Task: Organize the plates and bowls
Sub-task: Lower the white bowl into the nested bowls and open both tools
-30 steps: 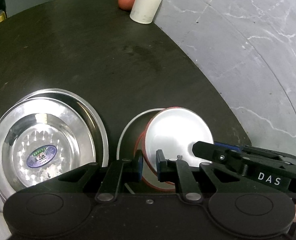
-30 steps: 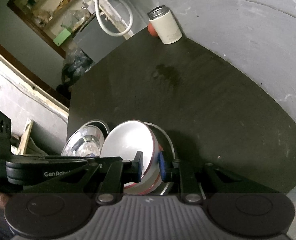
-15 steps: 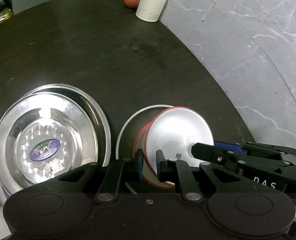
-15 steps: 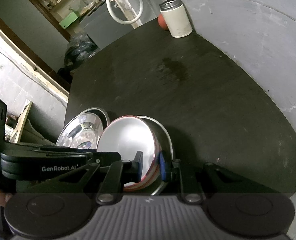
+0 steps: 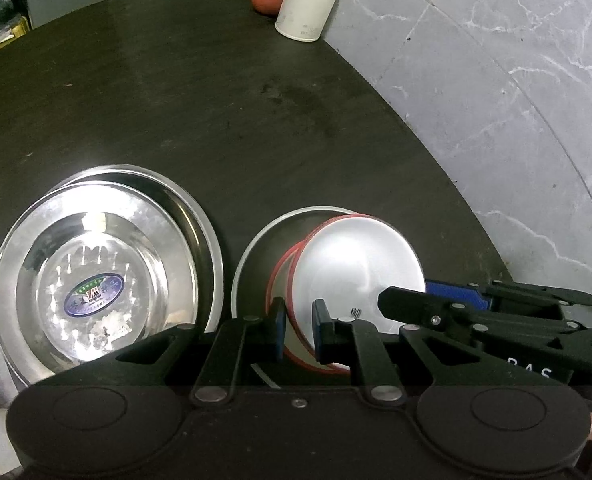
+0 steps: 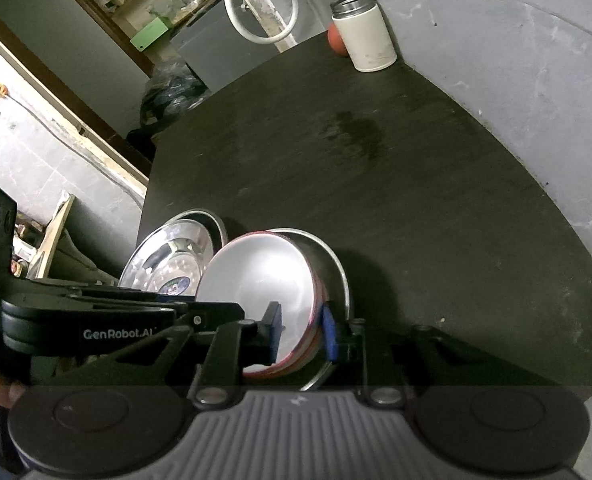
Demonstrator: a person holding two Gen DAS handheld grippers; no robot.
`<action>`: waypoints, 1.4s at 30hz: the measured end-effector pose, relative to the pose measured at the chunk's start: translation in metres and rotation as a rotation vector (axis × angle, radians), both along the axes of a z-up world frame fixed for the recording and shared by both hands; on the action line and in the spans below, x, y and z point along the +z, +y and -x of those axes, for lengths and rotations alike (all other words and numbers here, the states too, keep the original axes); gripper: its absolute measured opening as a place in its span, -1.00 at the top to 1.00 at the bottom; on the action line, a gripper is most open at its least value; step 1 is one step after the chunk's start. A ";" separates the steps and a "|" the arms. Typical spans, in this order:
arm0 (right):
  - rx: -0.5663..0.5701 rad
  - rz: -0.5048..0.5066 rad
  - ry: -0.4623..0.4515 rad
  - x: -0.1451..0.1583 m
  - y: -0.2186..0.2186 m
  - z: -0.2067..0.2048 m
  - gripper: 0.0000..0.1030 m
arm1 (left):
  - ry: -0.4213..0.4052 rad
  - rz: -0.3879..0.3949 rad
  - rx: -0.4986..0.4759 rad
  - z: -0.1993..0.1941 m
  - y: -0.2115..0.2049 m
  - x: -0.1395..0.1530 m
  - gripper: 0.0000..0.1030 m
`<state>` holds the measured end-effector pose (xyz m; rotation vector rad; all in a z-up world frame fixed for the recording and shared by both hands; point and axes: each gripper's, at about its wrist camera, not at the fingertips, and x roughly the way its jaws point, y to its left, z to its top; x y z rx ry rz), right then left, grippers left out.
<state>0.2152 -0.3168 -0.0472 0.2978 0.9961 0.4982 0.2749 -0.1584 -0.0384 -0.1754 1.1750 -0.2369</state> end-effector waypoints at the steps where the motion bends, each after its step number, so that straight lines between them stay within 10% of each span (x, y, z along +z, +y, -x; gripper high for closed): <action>1: 0.002 -0.002 0.001 0.000 0.000 0.000 0.48 | 0.000 -0.001 0.000 0.000 -0.001 0.000 0.72; 25: 0.029 -0.012 -0.034 0.005 -0.004 0.008 0.11 | -0.003 0.039 0.071 0.016 0.020 -0.001 0.44; 32: -0.016 -0.020 -0.061 0.010 -0.018 0.012 -0.50 | -0.087 0.005 0.081 0.025 0.019 0.018 -0.58; 42: -0.165 -0.002 -0.019 -0.002 -0.046 0.012 -0.99 | -0.117 -0.094 0.085 0.034 0.022 0.028 -0.97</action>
